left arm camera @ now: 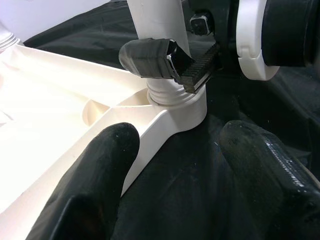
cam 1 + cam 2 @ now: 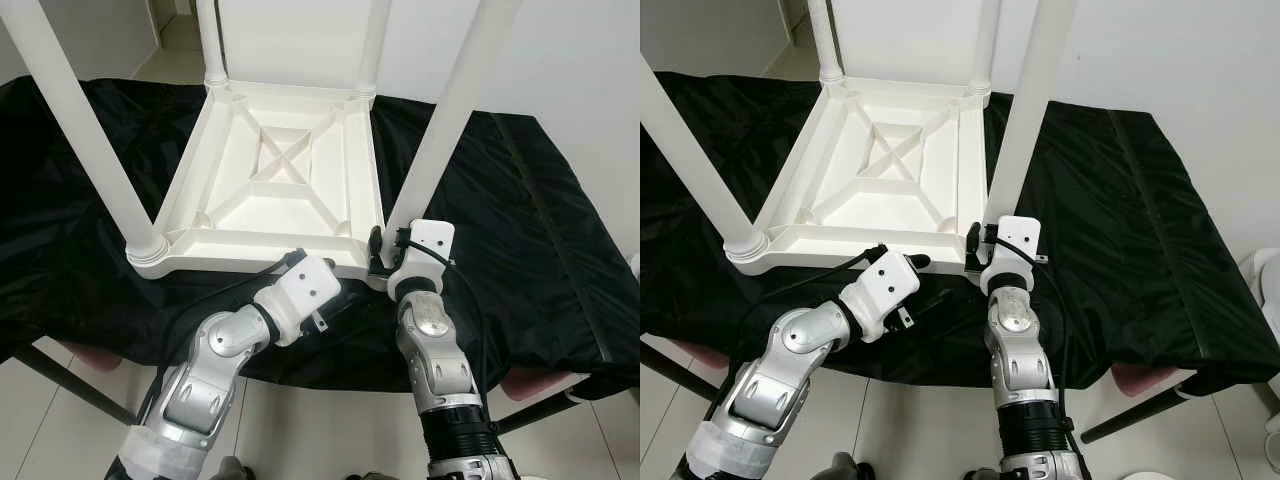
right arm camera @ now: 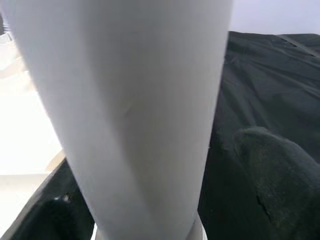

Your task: Building children table

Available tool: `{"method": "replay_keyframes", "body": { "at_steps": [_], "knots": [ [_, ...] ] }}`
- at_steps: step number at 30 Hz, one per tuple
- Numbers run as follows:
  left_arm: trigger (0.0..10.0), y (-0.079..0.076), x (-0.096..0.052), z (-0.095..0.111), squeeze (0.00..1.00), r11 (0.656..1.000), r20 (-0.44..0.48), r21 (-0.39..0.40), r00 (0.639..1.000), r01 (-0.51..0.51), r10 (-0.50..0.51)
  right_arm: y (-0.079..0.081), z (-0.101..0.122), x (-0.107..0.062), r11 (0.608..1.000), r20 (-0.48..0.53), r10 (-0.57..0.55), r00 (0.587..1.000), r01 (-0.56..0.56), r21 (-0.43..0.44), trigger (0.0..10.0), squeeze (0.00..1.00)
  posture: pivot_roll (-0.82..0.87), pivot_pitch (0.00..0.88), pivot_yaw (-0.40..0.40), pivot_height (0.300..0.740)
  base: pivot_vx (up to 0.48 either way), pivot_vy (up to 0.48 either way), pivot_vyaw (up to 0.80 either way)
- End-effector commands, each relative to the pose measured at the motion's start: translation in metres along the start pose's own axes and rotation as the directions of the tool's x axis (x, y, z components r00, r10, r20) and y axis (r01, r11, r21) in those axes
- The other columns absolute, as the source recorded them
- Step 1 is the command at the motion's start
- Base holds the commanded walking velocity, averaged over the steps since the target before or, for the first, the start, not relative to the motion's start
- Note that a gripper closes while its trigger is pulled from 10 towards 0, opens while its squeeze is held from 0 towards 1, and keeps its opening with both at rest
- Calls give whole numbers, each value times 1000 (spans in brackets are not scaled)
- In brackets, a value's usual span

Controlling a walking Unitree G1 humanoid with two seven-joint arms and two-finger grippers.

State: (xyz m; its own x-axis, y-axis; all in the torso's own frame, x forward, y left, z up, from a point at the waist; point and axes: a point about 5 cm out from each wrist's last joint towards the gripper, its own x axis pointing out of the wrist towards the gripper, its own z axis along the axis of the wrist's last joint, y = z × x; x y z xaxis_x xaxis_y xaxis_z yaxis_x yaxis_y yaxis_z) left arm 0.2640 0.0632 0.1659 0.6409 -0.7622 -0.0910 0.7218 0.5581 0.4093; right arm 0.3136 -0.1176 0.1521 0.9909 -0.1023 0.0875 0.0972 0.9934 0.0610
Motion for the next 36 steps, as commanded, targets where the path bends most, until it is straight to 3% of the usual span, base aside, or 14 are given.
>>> {"method": "replay_keyframes", "body": {
  "at_steps": [1,7,8,9,16,26,29,32,34,35,36],
  "knots": [
    [10000,1,-1,1,0,998,1,2,998,-61,61,-11,-2,0,999,-17,-38,999,38,8,10000,1000,-91,53,-32,740,0,0,0],
    [10000,1,-1,0,0,998,-2,0,998,-65,65,-17,-2,2,1000,-17,4,1000,-4,2,10000,1000,-94,52,-32,740,0,0,0],
    [10000,1,-1,0,0,998,-1,-1,998,-65,65,-18,-2,2,999,-11,41,999,-41,-9,10000,443,-95,52,-31,740,0,0,0],
    [10000,1,-1,0,0,998,-1,-1,998,-65,65,-16,-2,3,991,-12,131,991,-131,-12,10000,0,-96,53,-30,740,0,0,0],
    [10000,4,0,0,0,998,-1,4,998,-65,65,-20,-2,8,942,-7,333,943,-333,-34,10000,0,-104,58,-16,740,0,0,0],
    [10000,10,-1,1,0,996,0,10,996,-88,88,-29,1,17,884,-14,458,889,-457,-99,10000,0,-123,68,-25,740,0,0,0],
    [10000,7,0,2,0,997,1,10,997,-72,72,-28,0,17,835,-25,536,844,-535,-128,10000,0,-126,72,-14,740,0,0,0],
    [10000,7,0,2,0,997,2,11,997,-71,71,-28,-1,17,813,-31,566,824,-564,-141,10000,0,-133,73,-5,740,0,0,0],
    [10000,9,2,2,0,998,4,15,998,-64,64,-29,-3,19,756,-62,633,772,-633,-168,10000,0,-143,80,8,740,0,0,0],
    [10000,9,2,2,0,998,4,15,998,-64,64,-29,-3,19,756,-62,633,772,-633,-168,10000,0,-143,80,8,740,0,0,0],
    [10000,9,2,3,0,998,5,16,998,-56,56,-31,-4,21,715,-85,673,735,-676,-181,10000,0,-148,84,16,740,0,0,0]
  ]
}}
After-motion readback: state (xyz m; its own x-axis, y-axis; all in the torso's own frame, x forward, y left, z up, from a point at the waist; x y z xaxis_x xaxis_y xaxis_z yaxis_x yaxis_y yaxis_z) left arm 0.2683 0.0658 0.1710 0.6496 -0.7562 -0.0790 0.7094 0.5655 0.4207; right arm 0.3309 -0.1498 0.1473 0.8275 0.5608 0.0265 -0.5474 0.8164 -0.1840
